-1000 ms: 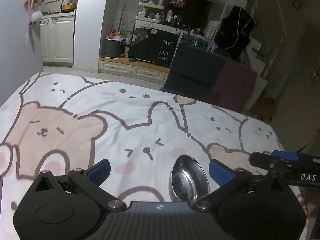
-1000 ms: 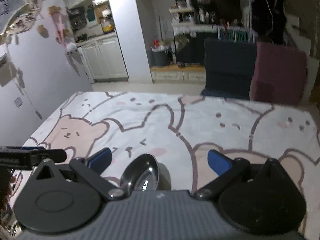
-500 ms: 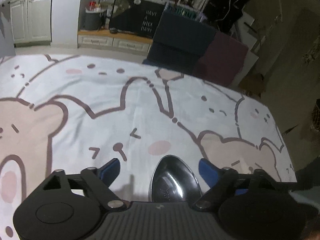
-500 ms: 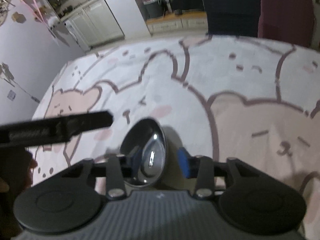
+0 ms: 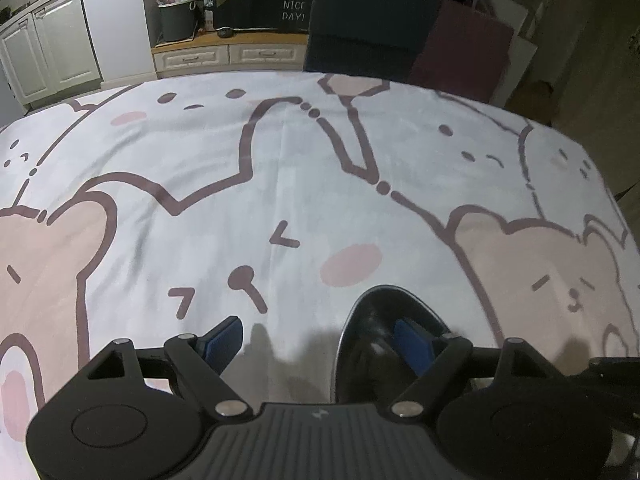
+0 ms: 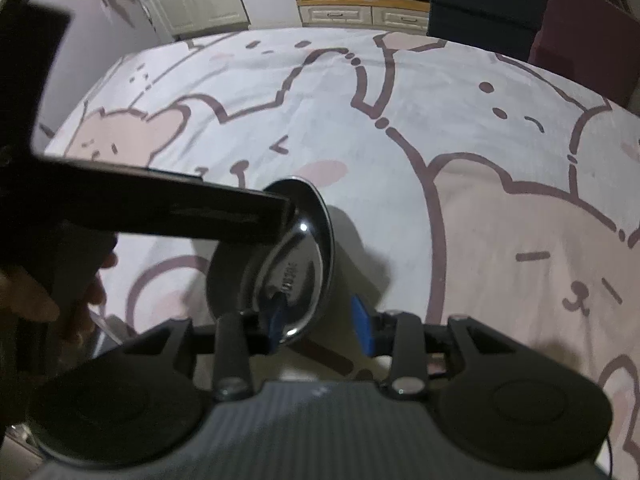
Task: Organize plates and bowls
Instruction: 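Lift the oval steel bowl with both grippers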
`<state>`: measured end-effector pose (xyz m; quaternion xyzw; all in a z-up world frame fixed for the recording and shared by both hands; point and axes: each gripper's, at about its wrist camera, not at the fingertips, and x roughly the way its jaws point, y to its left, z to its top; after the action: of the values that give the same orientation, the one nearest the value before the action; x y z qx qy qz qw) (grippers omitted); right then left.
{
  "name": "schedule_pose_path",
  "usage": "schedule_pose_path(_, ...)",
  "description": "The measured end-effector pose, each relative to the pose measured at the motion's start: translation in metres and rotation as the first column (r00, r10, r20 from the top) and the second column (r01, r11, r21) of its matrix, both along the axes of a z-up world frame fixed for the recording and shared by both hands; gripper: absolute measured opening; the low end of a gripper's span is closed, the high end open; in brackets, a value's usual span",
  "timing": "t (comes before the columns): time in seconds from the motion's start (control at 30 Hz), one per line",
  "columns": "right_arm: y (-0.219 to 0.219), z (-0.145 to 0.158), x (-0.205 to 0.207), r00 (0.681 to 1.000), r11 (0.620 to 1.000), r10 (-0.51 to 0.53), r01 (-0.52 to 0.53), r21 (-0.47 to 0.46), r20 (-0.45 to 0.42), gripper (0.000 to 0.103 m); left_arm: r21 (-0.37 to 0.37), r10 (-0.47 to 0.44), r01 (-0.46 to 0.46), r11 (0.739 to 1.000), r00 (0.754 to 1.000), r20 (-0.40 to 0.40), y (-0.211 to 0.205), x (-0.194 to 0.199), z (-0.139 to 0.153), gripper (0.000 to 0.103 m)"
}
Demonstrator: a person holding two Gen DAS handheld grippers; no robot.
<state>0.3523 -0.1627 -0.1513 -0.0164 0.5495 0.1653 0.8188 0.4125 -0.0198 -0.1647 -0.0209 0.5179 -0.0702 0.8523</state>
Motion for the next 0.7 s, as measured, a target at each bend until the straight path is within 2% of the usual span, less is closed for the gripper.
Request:
schedule_pose_path(0.2,0.012,-0.009,-0.007,0.998,0.995,0.069,-0.069,-0.074,-0.001,0.048,0.050,0.046,-0.046,0.998,0.999,-0.008,0.008,0.002,-0.007,0.083)
schedule_pose_path(0.33,0.013,-0.011,-0.009,0.997,0.993,0.081,-0.081,-0.091,-0.005,0.048,0.047,0.075,-0.074,0.996,0.997,-0.017,0.019,0.002,-0.007,0.084)
schedule_pose_path(0.53,0.008,-0.008,-0.009,0.994,0.987,0.106,-0.105,-0.122,0.008,0.051,0.040,0.063,-0.062,0.997,0.998,-0.028,0.032,-0.003,-0.003,0.085)
schedule_pose_path(0.7,-0.003,-0.003,-0.002,0.996,0.987,0.077,-0.070,-0.144,0.045,0.054,0.041,0.045,-0.044,0.998,0.998,-0.033,0.044,-0.014,0.001,0.084)
